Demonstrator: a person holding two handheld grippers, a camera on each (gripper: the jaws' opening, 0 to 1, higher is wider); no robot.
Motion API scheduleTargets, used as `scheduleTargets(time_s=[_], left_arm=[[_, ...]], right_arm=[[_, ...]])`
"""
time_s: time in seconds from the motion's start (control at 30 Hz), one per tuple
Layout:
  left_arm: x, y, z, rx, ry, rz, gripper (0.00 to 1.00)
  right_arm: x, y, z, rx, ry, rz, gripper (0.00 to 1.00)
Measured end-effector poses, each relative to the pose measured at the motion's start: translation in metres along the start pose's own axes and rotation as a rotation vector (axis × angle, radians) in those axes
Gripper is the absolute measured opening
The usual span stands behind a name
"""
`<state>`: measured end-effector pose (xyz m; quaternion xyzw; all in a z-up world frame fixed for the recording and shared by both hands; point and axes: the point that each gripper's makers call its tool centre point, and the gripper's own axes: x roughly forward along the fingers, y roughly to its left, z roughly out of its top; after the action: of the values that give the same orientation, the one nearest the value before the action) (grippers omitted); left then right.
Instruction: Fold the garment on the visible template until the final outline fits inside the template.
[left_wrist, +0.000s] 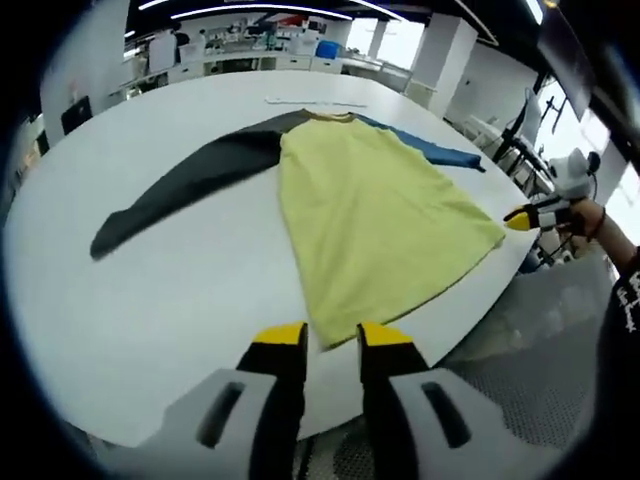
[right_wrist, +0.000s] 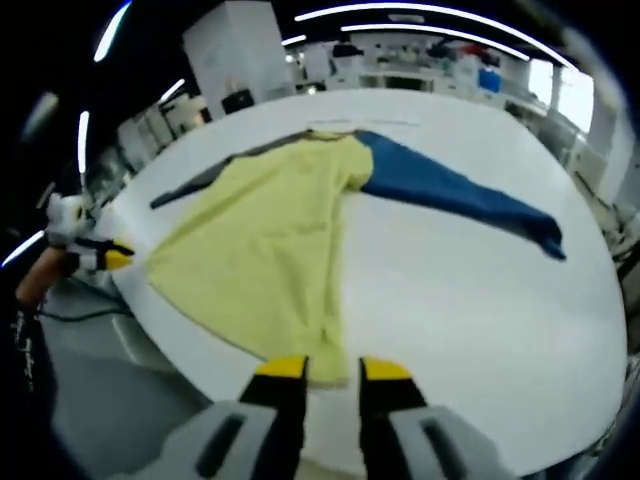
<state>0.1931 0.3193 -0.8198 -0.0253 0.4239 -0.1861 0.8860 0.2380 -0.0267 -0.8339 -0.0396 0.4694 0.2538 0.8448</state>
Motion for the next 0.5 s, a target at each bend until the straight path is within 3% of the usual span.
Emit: scheduleTargets(time_s=[0.17, 0.5], left_arm=[[0.009, 0.000, -0.002, -0.026, 0.013, 0.005, 0.16], [0.015, 0.001, -0.008, 0.006, 0.059, 0.027, 0.16]], right_arm=[[0.009, 0.000, -0.001, -0.002, 0.025, 0.015, 0.14], [0.018, 0.001, -0.002, -0.014, 0.046, 0.004, 0.06]])
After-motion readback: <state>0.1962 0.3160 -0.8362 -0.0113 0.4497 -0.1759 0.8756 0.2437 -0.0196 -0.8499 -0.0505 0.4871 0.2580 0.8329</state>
